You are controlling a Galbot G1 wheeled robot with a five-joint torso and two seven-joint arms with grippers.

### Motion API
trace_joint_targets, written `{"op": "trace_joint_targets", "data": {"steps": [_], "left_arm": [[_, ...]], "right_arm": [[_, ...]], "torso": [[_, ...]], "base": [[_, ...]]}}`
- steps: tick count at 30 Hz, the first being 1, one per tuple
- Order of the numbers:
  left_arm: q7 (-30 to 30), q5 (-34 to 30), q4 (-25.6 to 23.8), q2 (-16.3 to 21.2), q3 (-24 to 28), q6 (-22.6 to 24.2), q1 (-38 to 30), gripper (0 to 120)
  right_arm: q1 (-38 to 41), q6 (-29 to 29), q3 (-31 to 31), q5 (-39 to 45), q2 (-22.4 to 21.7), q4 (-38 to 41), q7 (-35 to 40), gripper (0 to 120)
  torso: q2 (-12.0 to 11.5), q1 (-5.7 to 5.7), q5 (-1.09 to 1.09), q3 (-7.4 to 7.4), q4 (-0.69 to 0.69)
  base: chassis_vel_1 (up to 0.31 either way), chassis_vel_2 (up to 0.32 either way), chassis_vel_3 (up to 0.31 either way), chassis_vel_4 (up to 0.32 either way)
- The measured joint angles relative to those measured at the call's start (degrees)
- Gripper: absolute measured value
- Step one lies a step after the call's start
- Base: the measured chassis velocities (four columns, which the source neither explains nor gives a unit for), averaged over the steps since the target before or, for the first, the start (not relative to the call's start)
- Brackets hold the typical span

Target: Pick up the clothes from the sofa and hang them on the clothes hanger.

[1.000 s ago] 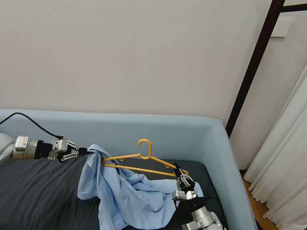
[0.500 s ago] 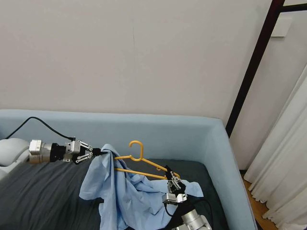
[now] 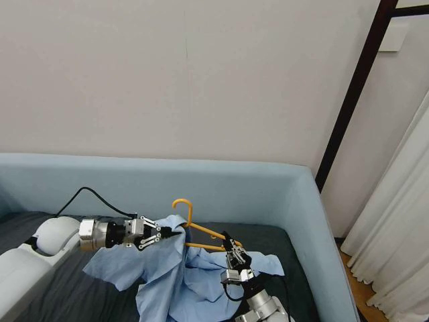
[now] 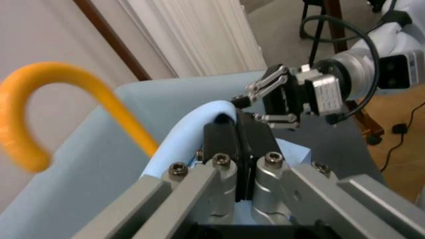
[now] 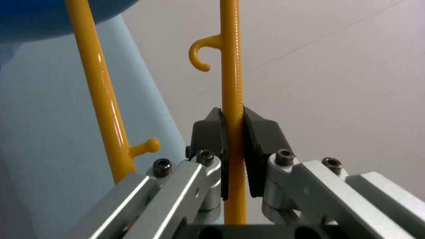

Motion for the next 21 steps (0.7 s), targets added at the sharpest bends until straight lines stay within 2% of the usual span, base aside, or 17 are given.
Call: {"op": "trace_joint_targets", "data": {"steps": [13, 17, 18, 21], "left_arm": [[-0.4, 0.5, -2.1, 1.3, -2.3, -1.4, 2.6, 2], [-2.2, -0.5, -3.6, 2.1, -3.9, -2.7, 4.1, 16], [-2.2, -0.5, -3.6, 2.1, -3.9, -2.7, 4.1, 16], [-2.3, -0.5, -4.9, 3.6, -7.7, -3.6, 7.6, 31]], "right_arm": [[-1.8, 1.1, 2.9, 9.1, -0.7, 5.0, 0.6, 6], [-3.3, 1.1, 5.6, 9.2, -1.7, 7.8, 0.7, 6], [-3.3, 1.1, 5.6, 9.2, -1.7, 7.8, 0.7, 6], [-3.4, 1.2, 6.9, 8.9, -2.4, 8.4, 0.7, 6]], "torso": [[0.0, 0.00, -0.01, 0.00, 0.01], [0.0, 0.00, -0.01, 0.00, -0.02], [0.0, 0.00, -0.01, 0.00, -0.02], [0.0, 0.00, 0.00, 0.00, 0.00]], "base": [[0.000, 0.000, 0.000, 0.000], [0.000, 0.000, 0.000, 0.000], [0.000, 0.000, 0.000, 0.000], [0.000, 0.000, 0.000, 0.000]]}}
